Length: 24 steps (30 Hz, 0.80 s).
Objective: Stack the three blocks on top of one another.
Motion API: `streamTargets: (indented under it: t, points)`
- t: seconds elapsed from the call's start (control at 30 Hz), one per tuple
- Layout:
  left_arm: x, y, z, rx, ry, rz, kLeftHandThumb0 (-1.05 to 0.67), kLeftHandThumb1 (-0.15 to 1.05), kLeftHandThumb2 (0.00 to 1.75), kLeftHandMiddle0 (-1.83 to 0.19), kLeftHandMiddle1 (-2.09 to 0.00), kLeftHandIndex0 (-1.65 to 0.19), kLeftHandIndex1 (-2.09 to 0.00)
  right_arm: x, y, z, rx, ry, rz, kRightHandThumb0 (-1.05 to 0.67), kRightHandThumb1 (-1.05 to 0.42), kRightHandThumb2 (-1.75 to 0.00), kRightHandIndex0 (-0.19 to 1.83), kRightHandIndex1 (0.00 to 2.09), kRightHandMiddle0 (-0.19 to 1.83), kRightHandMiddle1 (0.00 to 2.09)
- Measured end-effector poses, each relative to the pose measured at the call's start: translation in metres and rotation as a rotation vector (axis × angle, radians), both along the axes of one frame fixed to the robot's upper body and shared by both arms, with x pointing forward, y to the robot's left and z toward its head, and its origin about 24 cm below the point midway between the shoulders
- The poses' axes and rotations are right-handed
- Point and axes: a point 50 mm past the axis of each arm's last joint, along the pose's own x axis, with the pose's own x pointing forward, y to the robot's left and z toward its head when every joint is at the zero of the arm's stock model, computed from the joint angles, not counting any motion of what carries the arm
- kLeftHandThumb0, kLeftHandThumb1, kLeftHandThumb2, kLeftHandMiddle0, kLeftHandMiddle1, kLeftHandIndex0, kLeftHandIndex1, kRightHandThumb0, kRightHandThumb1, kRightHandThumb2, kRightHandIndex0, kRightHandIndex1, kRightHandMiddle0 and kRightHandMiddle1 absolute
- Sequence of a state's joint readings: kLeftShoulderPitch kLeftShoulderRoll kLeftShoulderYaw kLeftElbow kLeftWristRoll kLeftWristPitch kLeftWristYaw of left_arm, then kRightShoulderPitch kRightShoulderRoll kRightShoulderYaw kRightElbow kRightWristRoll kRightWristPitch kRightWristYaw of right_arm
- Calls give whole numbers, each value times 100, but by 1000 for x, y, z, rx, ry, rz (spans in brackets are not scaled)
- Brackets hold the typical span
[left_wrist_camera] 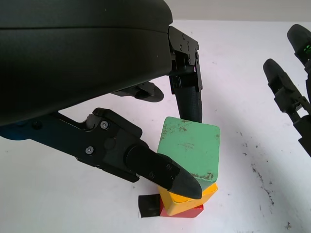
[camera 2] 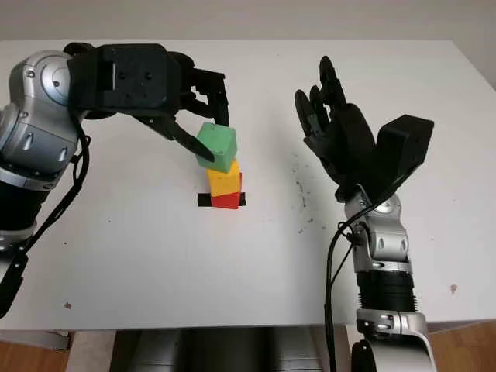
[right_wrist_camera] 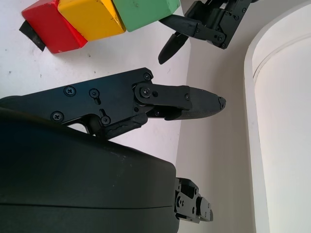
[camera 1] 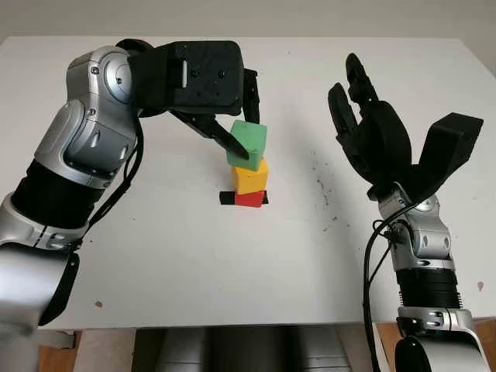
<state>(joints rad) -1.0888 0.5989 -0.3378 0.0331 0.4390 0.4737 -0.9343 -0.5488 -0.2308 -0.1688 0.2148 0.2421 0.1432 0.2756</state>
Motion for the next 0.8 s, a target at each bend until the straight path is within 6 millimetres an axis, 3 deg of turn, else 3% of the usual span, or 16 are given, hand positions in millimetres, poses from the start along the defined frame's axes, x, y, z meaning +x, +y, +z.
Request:
streamTargets:
  t: [0.4,0.67,0.73,0.8]
  points:
    - [0,0,0,-8,22,15,-42,97,6,-39,-7,-39,-161,-1,-1,-2,-6,2,-7,-58,-105,-43,-19,0,-19,0]
    - [0,-3,-1,-17,29,-8,-45,97,5,-38,-7,-37,-152,-1,-1,-2,-14,3,-17,-57,-105,-44,-19,0,-19,0]
    - [0,-3,-1,-20,32,-15,-51,96,5,-30,-5,-13,-138,-1,-1,-3,-14,4,-17,-57,-105,-44,-19,0,-19,0]
    - [0,-3,-2,-27,55,-16,-60,95,5,-9,-4,6,-95,-1,-1,-3,-13,4,-17,-58,-105,-44,-19,0,-19,0]
